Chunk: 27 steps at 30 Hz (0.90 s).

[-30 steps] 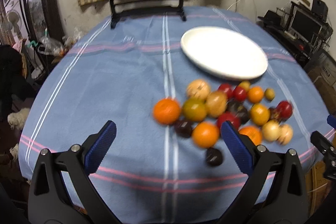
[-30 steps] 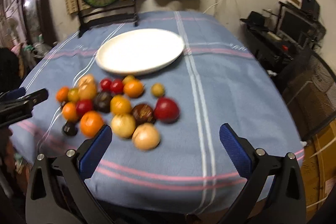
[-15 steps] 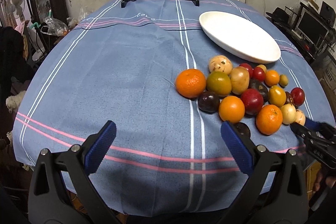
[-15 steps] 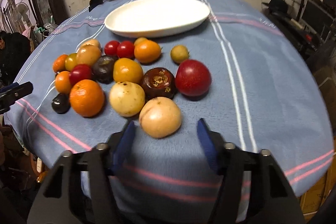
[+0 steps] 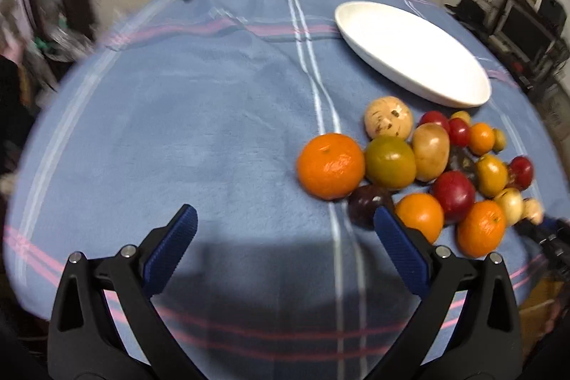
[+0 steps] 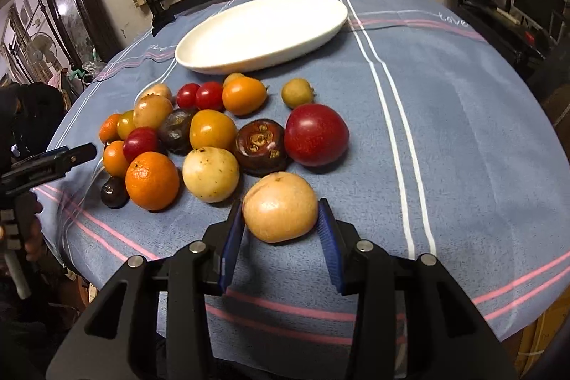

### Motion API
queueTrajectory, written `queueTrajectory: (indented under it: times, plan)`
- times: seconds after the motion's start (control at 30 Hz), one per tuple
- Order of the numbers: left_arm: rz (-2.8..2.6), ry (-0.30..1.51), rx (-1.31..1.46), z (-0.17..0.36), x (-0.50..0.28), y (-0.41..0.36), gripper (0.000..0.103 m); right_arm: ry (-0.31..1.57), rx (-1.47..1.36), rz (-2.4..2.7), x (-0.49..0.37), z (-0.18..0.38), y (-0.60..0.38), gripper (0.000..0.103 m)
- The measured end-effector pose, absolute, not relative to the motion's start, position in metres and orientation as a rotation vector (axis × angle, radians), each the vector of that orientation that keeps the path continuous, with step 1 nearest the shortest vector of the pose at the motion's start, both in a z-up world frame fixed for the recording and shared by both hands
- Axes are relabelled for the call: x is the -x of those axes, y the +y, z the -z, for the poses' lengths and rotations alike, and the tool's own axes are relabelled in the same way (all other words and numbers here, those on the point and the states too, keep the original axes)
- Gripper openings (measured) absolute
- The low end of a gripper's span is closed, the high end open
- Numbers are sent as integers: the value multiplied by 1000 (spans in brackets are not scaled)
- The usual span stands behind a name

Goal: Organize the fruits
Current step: 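Grasp an orange with the left tool while the right tool grasps a pale pear, then carry both fruits onto the white plate and open both tools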

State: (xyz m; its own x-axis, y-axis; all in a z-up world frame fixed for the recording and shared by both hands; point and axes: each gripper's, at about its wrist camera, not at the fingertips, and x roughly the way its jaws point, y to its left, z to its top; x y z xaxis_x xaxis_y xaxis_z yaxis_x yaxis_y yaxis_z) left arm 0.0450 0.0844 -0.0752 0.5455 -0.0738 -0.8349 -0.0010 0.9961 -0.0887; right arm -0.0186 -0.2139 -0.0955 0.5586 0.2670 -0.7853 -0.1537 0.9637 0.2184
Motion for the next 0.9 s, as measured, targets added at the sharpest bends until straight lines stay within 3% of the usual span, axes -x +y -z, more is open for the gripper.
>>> queueTrajectory:
  times: [0.17,0.2,0.23,0.37,0.57,0.6,0.63,0.9]
  plan:
    - [88,1037,179,78,-73,94,99,959,-133,-269,15,95,-208,42]
    - [100,1040,190,79,-76,93,93,963,-138,-275,13,95,-207,42]
    - [109,1039,200,80,-79,92,76,964,-140,-278,13,95,-207,42]
    - [165,1023,209,83,-83,82,57,966,-151,-287,10,93,-207,42]
    - [115,1007,137,91,-86,64,58,971,-160,-287,11,93,-207,42]
    - [111,994,134,91,-83,63,55,972,-161,-287,12,92,-208,42]
    - [125,991,151,91,-80,65,45,970,-162,-287,12,91,-209,42]
    - [117,944,178,69,-55,74,43,898,-110,-287,15,71,-205,42]
